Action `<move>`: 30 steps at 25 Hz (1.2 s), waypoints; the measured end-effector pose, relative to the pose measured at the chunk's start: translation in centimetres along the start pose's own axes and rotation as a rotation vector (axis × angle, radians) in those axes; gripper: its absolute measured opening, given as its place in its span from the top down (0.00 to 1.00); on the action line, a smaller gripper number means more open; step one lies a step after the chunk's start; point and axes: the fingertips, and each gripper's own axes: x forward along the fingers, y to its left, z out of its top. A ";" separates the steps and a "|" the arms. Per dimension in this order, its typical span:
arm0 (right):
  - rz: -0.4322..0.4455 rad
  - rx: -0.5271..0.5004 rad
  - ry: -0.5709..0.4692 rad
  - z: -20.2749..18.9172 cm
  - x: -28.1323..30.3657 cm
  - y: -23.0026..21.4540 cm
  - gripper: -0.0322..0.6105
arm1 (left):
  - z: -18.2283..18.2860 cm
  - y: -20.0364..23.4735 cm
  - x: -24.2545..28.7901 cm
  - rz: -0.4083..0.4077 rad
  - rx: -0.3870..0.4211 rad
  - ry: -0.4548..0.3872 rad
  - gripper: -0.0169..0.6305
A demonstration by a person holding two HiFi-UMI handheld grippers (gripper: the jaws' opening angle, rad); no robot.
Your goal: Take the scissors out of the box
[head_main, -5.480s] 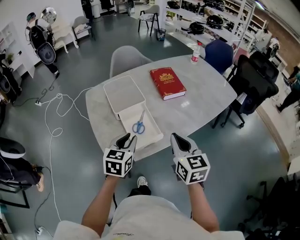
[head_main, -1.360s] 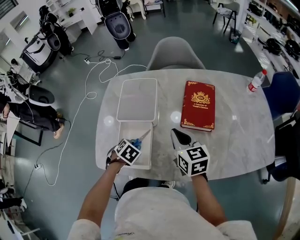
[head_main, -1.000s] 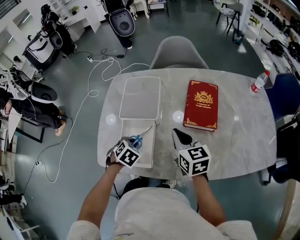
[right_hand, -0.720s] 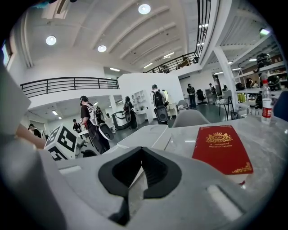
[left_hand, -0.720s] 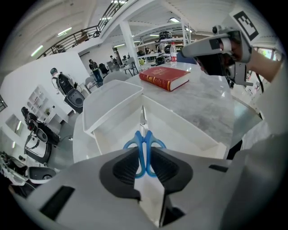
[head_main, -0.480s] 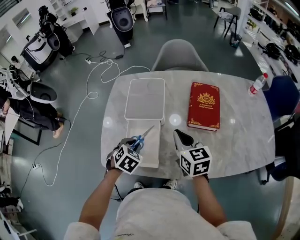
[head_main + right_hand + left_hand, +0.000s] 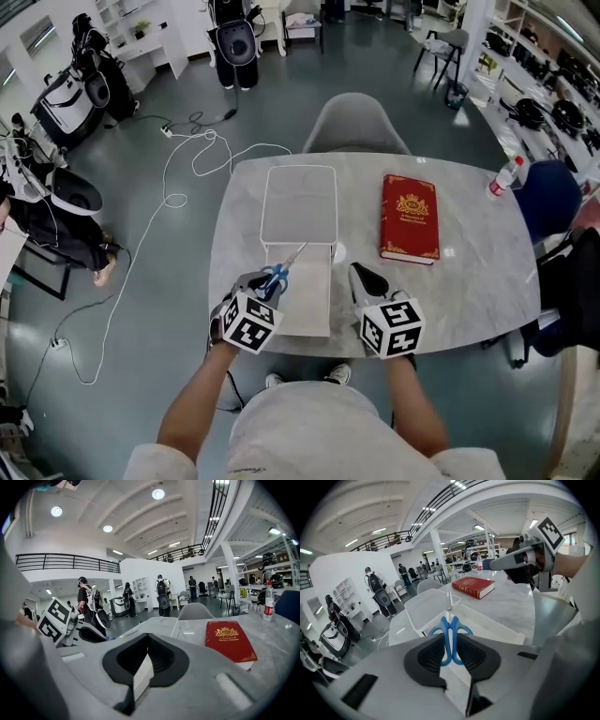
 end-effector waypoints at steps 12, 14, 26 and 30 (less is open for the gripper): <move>-0.046 -0.037 -0.045 2.2 -0.1 2.4 0.94 | 2.9 5.6 -5.0 0.069 -0.142 -0.258 0.85; -0.051 -0.041 -0.054 2.4 -0.3 2.5 0.94 | 3.5 6.0 -5.6 0.077 -0.167 -0.304 0.85; -0.073 -0.073 -0.096 4.1 -1.7 2.9 0.94 | 6.3 7.1 -9.6 0.091 -0.302 -0.541 0.85; -0.077 -0.079 -0.112 4.7 -2.0 2.9 0.94 | 6.1 7.8 -10.3 0.112 -0.343 -0.576 0.85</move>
